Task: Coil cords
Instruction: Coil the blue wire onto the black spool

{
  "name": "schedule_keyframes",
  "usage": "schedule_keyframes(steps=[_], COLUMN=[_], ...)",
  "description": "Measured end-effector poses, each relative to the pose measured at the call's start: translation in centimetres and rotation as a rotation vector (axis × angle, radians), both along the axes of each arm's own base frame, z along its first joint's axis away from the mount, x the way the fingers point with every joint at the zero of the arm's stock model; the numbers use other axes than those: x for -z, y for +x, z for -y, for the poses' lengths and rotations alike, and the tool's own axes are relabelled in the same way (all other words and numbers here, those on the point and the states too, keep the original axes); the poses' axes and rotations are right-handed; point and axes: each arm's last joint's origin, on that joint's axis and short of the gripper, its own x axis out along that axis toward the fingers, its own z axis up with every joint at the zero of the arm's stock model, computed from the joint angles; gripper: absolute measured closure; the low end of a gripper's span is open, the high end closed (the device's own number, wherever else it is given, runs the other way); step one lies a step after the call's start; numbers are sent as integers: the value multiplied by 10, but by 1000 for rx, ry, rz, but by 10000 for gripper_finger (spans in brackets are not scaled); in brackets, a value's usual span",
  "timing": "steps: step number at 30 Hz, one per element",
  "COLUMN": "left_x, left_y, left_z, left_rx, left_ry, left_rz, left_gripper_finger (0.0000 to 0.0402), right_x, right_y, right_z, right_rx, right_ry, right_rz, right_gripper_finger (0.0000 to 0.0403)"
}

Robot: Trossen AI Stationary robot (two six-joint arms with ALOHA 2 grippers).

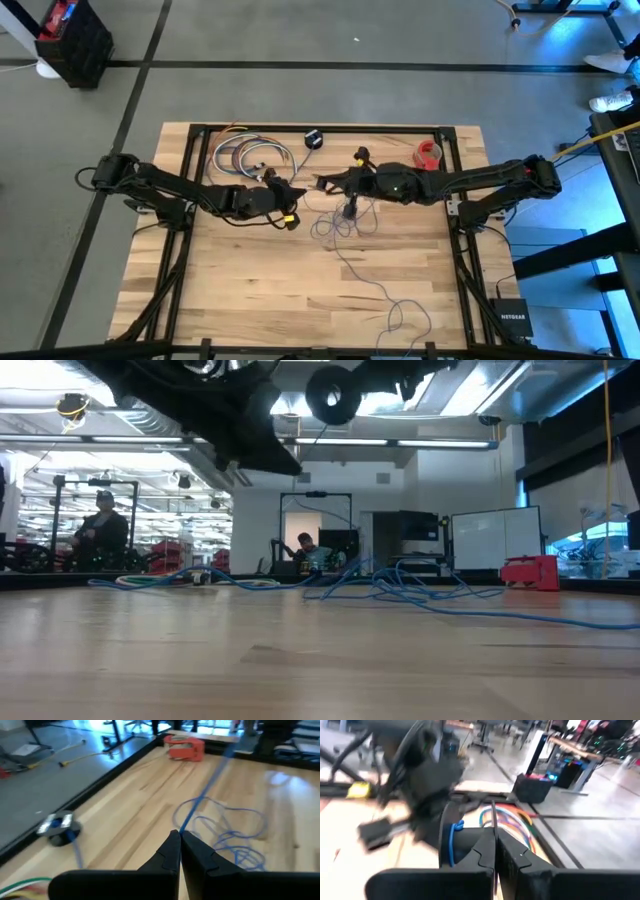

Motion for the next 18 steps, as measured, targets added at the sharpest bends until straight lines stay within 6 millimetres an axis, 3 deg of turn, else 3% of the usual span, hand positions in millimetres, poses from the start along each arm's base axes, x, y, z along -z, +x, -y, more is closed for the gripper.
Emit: schedule_keyframes(steps=[8, 18], left_x=[-25, -32], left_y=[-17, -20], left_z=[-4, 2], left_rx=[-21, -2], left_ry=[1, -70], left_rz=[62, 134], left_gripper_finger=[400, 400], right_x=[16, 61], right_y=[-1, 33], right_z=[-9, -5], right_rx=[-5, 130], right_ry=[-43, -139], right_rz=[-148, -220], right_gripper_finger=[398, 398])
